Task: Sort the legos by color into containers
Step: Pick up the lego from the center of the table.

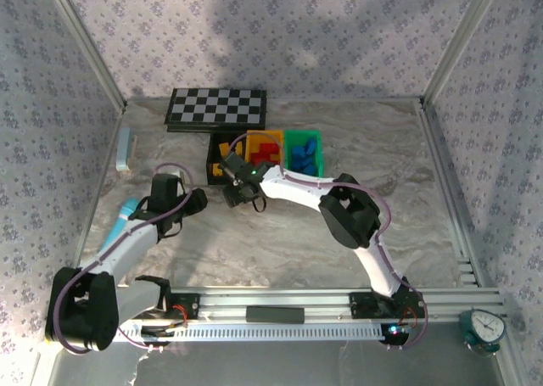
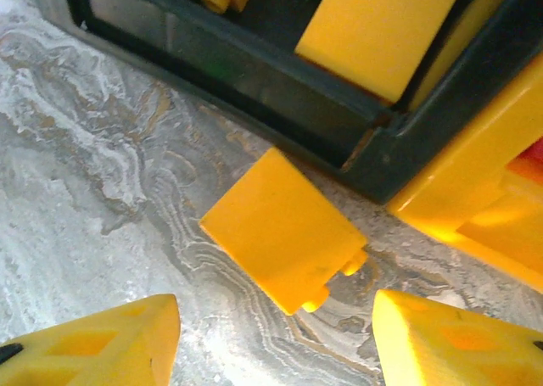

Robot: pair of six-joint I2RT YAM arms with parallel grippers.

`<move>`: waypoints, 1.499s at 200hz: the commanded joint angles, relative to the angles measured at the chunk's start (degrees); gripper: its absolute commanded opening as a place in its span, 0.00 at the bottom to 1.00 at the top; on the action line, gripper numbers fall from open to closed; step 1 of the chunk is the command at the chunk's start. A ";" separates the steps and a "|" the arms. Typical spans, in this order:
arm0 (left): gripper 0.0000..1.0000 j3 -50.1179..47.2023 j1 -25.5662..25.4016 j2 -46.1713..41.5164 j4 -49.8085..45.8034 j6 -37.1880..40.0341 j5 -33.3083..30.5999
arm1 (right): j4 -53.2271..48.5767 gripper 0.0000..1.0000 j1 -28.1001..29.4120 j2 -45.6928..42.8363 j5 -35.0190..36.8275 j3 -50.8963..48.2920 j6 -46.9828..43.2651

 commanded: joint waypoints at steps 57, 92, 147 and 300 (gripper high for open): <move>0.62 -1.71 0.28 -1.06 0.35 -0.72 1.59 | -3.65 0.65 -0.66 7.16 0.24 9.15 -0.64; 0.62 -2.04 0.28 -1.17 0.52 -0.50 1.68 | -5.22 0.65 -1.35 8.74 -0.15 10.00 -0.72; 0.62 -2.41 0.28 -1.44 1.05 -0.59 1.77 | -5.89 0.62 -1.08 10.92 -0.68 11.33 -1.16; 0.62 -3.05 0.28 -1.25 2.76 -0.45 1.66 | -12.78 0.44 -5.94 15.53 0.61 37.78 -5.26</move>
